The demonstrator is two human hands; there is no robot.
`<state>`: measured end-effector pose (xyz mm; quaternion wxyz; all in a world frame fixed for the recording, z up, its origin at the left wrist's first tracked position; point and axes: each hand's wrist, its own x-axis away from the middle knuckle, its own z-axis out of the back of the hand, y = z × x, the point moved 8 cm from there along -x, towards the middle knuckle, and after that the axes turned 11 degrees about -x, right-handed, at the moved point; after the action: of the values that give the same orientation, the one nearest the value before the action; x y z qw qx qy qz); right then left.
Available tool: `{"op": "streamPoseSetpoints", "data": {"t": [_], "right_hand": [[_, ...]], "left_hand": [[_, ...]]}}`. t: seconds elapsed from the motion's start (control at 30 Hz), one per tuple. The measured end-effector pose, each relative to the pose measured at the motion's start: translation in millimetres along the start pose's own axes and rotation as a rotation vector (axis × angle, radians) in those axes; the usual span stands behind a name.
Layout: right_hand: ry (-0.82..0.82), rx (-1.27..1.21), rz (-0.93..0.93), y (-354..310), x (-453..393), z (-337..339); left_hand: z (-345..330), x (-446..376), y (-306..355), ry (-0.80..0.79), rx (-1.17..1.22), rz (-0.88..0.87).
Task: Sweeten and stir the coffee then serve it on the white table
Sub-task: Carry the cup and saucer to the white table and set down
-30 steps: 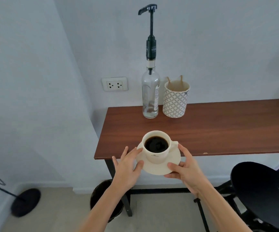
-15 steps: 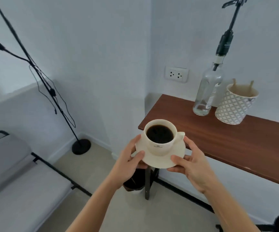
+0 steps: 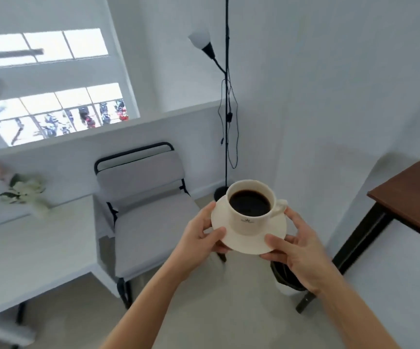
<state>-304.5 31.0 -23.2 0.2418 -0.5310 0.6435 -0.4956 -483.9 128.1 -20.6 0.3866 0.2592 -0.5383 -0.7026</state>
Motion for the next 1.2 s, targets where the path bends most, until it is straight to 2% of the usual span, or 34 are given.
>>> {"op": "streamPoseSetpoints", "data": {"t": [0.33, 0.6, 0.9, 1.2], "right_hand": [[-0.264, -0.001, -0.14, 117, -17, -239], [-0.45, 0.066, -0.281, 194, -50, -395], [-0.619, 0.18, -0.344, 272, -130, -549], [-0.675, 0.271, -0.427, 341, -221, -666]], "left_hand": [[233, 119, -77, 0.257, -0.002, 0.145], [374, 174, -141, 0.485, 0.076, 0.273], [520, 174, -209, 0.649, 0.066, 0.385], [644, 141, -280, 0.739, 0.085, 0.439]]}}
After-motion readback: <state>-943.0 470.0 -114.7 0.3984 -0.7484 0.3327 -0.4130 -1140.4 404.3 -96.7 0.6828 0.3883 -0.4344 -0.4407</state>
